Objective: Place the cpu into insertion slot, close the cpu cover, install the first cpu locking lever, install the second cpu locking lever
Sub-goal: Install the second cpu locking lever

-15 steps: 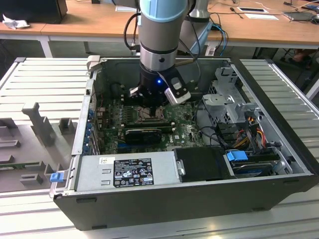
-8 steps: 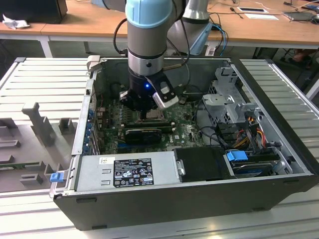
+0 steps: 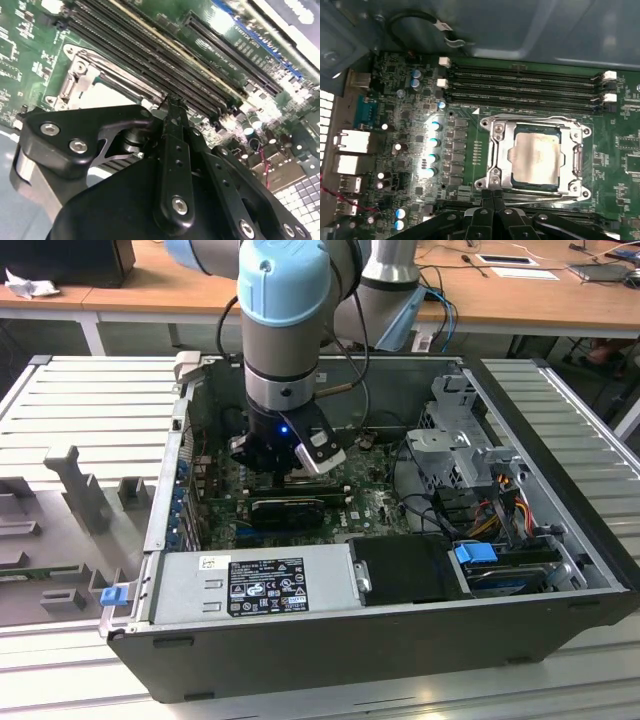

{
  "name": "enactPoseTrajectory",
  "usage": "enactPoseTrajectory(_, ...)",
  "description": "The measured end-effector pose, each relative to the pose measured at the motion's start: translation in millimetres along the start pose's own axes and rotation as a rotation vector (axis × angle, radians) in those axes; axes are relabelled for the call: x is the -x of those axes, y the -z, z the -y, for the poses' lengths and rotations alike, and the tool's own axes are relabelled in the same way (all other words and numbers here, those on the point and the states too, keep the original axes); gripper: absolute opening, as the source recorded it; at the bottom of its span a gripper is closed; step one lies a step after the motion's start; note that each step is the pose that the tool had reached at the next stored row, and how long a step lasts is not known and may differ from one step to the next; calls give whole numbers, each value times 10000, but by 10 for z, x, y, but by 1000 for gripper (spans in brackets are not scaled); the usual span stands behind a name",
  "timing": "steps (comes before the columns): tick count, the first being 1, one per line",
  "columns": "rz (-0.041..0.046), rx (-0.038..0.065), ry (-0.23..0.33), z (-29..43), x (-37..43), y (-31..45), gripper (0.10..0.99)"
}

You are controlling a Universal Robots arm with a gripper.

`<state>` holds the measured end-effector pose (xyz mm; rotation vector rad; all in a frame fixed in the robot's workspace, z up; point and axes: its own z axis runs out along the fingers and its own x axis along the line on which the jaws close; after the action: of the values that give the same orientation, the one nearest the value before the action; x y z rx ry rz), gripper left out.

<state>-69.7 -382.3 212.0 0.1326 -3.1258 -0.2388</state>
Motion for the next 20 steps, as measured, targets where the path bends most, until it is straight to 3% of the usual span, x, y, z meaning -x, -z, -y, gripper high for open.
enactPoseTrajectory(3, 36, 393, 2, 67, -39, -12, 106)
enactPoseTrajectory(4, 42, 462, 3, 75, -40, -20, 106)
enactPoseTrajectory(8, 62, 693, 6, 92, -41, -53, 106)
enactPoseTrajectory(12, 76, 857, 7, 108, -42, -81, 106)
enactPoseTrajectory(15, 96, 1053, 10, 115, -42, -120, 106)
enactPoseTrajectory(20, 104, 1185, 12, 117, -51, -136, 106)
